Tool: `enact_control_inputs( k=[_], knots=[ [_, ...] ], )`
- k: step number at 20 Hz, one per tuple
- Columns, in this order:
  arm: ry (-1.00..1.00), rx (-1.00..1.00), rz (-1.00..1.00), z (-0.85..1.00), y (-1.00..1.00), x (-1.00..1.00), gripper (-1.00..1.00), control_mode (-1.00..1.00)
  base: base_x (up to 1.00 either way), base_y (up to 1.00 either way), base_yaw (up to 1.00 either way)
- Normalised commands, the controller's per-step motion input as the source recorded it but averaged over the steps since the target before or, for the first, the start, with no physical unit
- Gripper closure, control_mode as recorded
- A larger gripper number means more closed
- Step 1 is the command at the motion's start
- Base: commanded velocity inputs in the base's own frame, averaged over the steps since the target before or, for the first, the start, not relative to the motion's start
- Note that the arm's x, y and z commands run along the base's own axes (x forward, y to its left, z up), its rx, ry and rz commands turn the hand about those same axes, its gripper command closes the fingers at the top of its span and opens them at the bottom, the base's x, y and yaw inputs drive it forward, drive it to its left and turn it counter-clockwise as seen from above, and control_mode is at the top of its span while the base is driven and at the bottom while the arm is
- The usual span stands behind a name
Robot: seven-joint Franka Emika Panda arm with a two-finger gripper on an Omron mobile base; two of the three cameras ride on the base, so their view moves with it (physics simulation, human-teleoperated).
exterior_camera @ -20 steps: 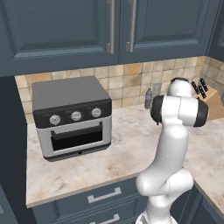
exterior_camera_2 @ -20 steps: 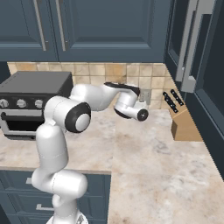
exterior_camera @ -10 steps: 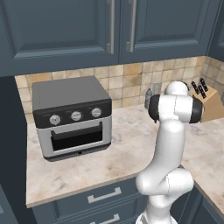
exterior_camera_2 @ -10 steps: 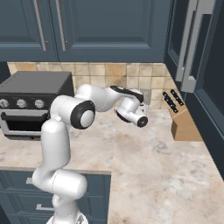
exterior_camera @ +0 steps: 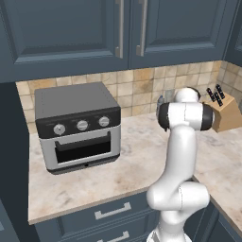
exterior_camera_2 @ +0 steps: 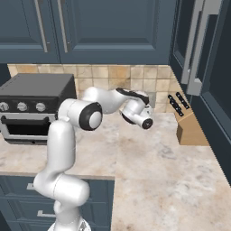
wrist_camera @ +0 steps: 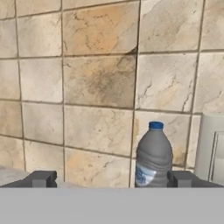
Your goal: Place the drinks on the dining counter in a tight cluster.
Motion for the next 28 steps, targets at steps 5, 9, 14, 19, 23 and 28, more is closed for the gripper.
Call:
enact_control_inputs(
  k=[5, 9, 14, 19, 23, 28],
  knots=[
    [0.0, 0.02, 0.0, -0.01, -0.06, 0.36, -1.0, -1.0, 0.0, 0.0, 0.0],
    [0.0, 0.01, 0.0, -0.06, 0.0, 0.31, -1.0, -1.0, 0.0, 0.0, 0.0],
    [0.0, 0.0, 0.0, -0.06, 0.01, 0.27, -1.0, -1.0, 0.0, 0.0, 0.0],
    [0.0, 0.01, 0.0, -0.06, 0.0, 0.26, -1.0, -1.0, 0.0, 0.0, 0.0],
    [0.0, 0.0, 0.0, -0.07, 0.0, 0.21, -1.0, -1.0, 0.0, 0.0, 0.0],
    [0.0, 0.01, 0.0, -0.06, 0.0, 0.23, -1.0, -1.0, 0.0, 0.0, 0.0]
  ],
)
